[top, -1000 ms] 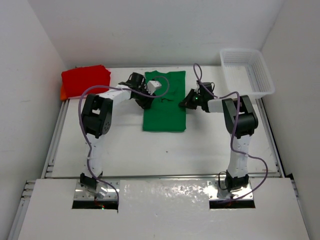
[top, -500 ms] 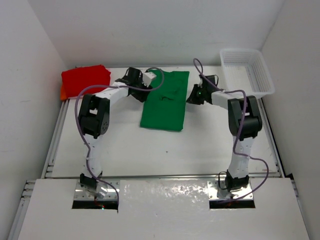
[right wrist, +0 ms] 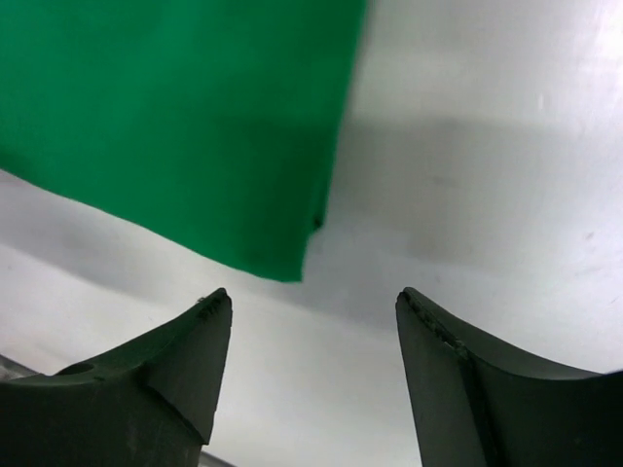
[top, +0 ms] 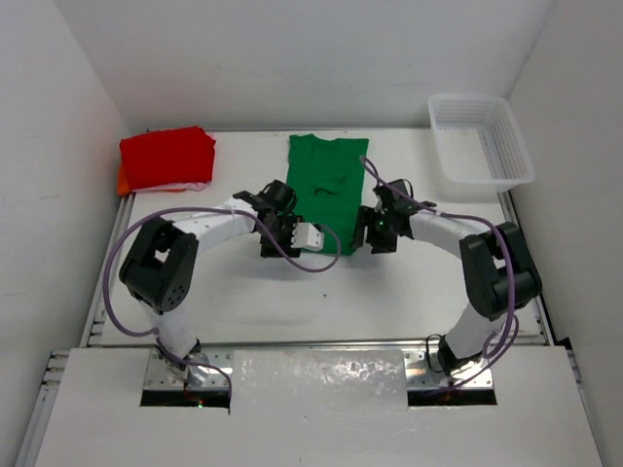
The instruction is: Fold and stack the t-shirts
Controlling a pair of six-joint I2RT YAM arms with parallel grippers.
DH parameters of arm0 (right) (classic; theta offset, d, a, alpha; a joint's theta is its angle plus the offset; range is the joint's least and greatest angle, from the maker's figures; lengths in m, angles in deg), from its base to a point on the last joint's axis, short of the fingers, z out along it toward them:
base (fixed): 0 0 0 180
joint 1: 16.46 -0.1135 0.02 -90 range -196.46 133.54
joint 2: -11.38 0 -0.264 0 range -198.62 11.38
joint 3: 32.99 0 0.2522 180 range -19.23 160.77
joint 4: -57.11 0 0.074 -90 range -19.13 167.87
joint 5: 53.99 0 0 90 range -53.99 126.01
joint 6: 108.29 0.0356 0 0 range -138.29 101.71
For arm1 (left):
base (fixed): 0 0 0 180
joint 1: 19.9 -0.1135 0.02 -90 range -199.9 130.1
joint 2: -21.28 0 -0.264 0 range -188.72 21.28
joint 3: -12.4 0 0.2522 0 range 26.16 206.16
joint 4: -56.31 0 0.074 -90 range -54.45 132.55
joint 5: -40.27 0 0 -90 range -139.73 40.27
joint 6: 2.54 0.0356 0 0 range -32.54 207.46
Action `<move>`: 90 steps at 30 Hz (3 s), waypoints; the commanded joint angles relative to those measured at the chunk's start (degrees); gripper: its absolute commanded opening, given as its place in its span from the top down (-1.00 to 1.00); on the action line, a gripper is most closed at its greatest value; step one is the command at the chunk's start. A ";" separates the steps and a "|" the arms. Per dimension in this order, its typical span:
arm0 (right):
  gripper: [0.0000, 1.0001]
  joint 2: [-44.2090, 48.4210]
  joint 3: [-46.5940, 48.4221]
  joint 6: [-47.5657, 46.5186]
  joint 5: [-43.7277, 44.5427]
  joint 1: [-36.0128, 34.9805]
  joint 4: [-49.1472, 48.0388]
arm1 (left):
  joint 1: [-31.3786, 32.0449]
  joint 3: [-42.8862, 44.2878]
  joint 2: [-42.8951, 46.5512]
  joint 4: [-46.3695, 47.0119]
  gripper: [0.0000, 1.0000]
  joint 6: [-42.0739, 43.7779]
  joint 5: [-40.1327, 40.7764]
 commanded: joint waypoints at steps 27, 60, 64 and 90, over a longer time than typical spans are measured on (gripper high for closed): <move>1.00 -8.37 -2.69 13.38 -8.42 -0.80 -11.20 | 0.98 -5.54 -5.07 13.78 1.00 -7.63 4.93; 1.00 19.77 -4.10 2.92 -23.61 -8.38 19.04 | 3.19 -2.13 22.74 -25.09 1.00 -24.77 -6.23; 1.00 12.92 3.61 0.11 -24.59 -3.62 19.21 | -1.82 8.40 15.78 -24.48 1.00 -25.74 -7.64; 0.97 -16.53 25.16 2.39 -23.01 9.22 10.96 | -12.02 41.30 -19.12 -17.10 0.98 -37.16 -5.80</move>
